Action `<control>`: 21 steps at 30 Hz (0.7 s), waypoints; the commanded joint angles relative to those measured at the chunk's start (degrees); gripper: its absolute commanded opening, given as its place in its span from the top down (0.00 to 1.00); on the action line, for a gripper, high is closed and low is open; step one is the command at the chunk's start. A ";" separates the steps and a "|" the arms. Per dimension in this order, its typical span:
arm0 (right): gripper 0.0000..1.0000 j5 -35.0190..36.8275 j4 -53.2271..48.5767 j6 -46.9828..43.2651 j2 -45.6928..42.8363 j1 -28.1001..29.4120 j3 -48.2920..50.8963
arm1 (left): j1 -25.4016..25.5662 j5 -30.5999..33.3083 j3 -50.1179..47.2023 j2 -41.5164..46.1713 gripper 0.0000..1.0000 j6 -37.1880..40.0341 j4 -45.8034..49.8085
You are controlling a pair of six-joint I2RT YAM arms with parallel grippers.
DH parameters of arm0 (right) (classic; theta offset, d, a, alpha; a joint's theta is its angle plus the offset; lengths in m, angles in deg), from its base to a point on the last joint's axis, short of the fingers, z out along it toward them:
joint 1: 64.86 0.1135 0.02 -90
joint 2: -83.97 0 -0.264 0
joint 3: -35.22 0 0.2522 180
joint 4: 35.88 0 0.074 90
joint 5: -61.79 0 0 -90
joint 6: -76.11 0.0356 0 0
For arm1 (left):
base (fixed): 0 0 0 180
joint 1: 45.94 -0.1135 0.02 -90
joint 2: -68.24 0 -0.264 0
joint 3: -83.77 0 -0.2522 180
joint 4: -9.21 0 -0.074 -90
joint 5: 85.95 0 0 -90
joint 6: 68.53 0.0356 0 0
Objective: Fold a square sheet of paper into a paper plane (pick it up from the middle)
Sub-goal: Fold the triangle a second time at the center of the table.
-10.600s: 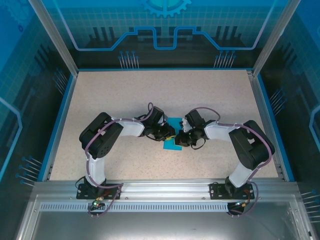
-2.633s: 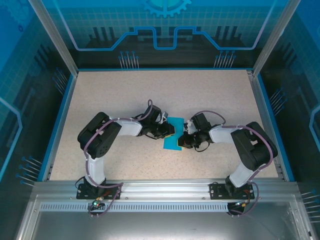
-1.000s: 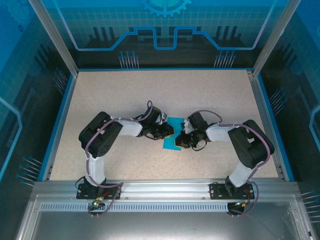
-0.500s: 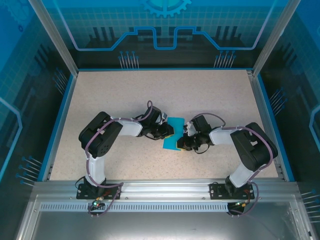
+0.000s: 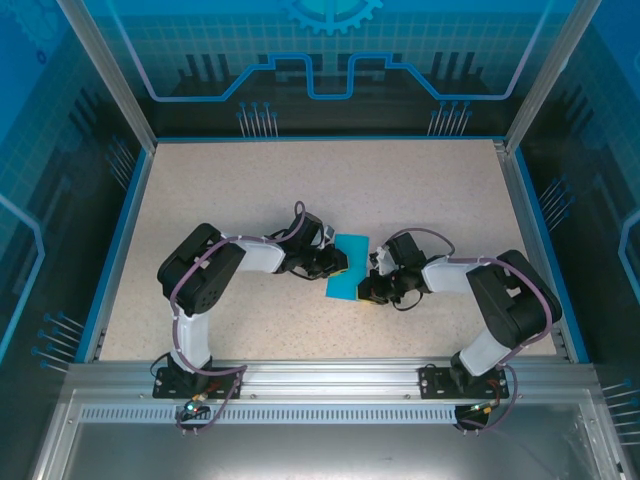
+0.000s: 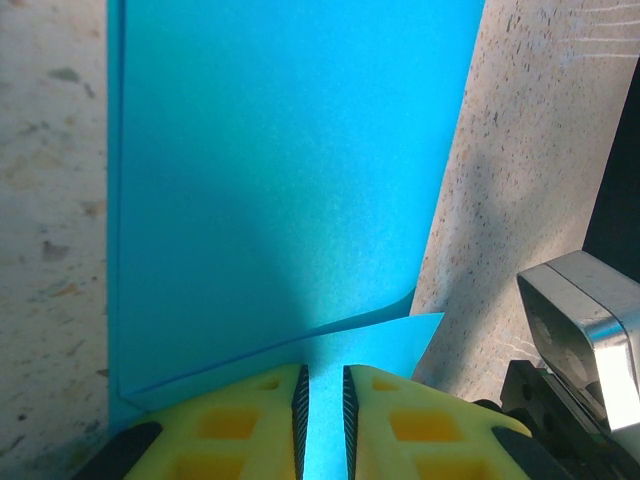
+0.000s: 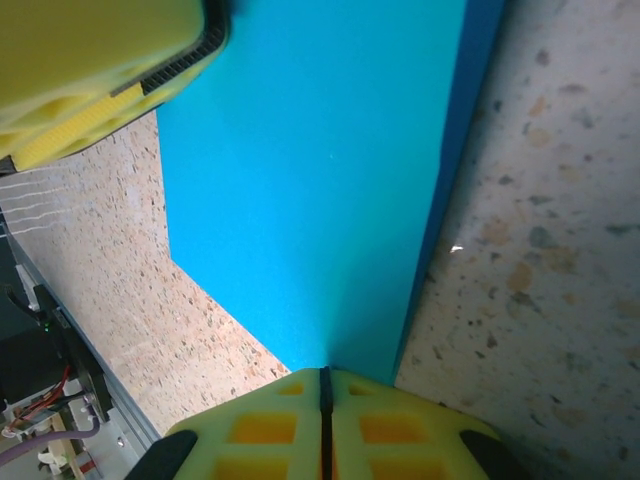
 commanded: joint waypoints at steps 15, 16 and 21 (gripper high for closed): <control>0.90 3.69 -5.81 0.24 -7.17 0.60 -1.69 | 0.02 3.16 -0.70 -1.50 0.80 1.18 4.72; 0.90 3.42 -5.14 0.38 -6.69 0.52 -2.67 | 0.01 3.21 -0.84 -1.50 0.80 1.02 4.65; 0.90 1.54 -0.89 2.35 -1.82 0.77 -5.71 | 0.06 3.05 -0.79 -1.33 0.80 1.06 4.71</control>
